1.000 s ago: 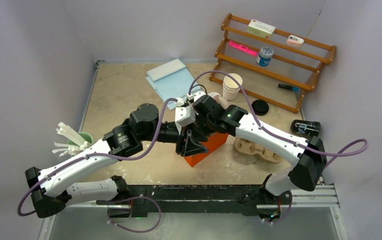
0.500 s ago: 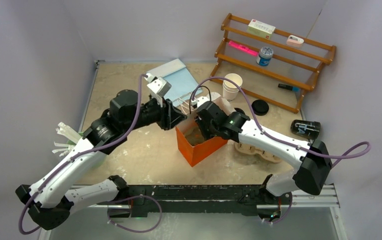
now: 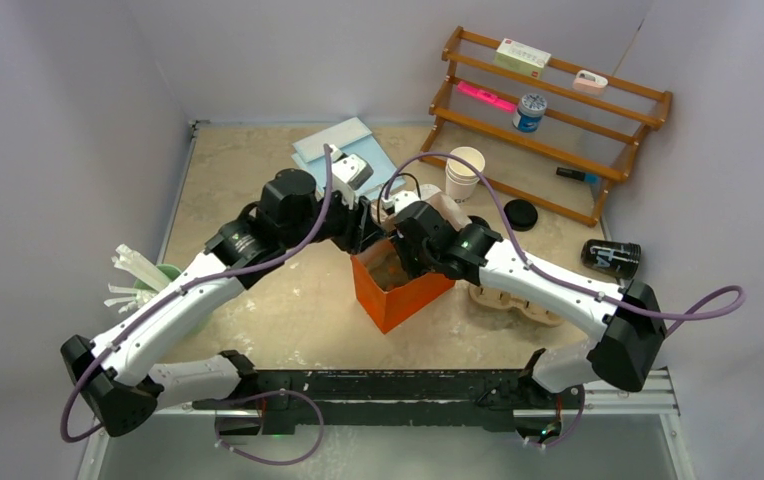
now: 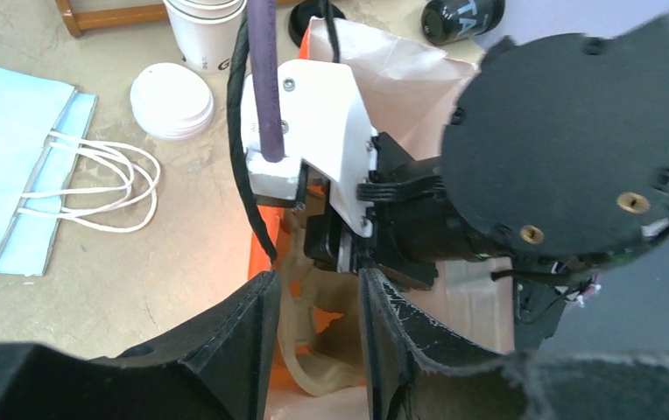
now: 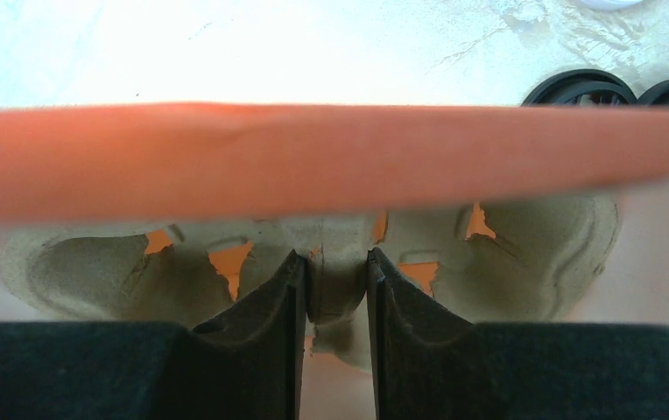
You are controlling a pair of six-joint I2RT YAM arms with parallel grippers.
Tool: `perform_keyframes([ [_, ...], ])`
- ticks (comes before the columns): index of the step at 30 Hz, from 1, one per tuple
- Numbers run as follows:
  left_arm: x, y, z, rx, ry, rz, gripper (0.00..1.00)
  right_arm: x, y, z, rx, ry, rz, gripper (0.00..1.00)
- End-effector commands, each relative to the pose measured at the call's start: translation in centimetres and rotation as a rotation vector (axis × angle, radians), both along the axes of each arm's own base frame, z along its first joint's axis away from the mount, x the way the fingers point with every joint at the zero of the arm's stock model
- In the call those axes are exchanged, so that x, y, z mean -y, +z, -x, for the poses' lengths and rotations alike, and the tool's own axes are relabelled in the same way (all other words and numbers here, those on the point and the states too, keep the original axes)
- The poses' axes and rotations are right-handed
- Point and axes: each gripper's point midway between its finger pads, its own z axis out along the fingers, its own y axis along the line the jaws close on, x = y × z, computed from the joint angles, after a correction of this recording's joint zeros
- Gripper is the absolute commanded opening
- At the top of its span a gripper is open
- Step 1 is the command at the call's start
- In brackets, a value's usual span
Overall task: Pack the takeout coffee
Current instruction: Place the cup tray in the takeout bag.
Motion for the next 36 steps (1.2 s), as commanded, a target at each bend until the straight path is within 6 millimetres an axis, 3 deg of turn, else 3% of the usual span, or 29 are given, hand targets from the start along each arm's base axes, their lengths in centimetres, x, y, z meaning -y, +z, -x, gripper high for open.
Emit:
perform_keyframes([
  [1, 0.4, 0.6, -2.1, 0.051, 0.045, 0.004, 0.39, -0.1, 2.0, -0.2, 0.047, 0.010, -0.047, 0.29],
  [7, 0.1, -0.3, -4.0, 0.031, 0.113, -0.012, 0.28, 0.1, 2.1, -0.1, 0.050, 0.008, -0.049, 0.29],
  [14, -0.3, -1.2, -5.5, -0.018, 0.146, 0.000, 0.00, 0.3, 1.8, 0.2, 0.047, 0.019, -0.050, 0.29],
  [30, -0.2, -1.8, -6.5, -0.069, 0.136, 0.024, 0.00, 0.3, -1.2, 1.1, -0.046, 0.061, 0.032, 0.26],
  [36, -0.4, -1.6, -6.3, -0.059, 0.135, 0.024, 0.00, 0.1, -2.2, 2.6, -0.136, 0.080, 0.036, 0.25],
])
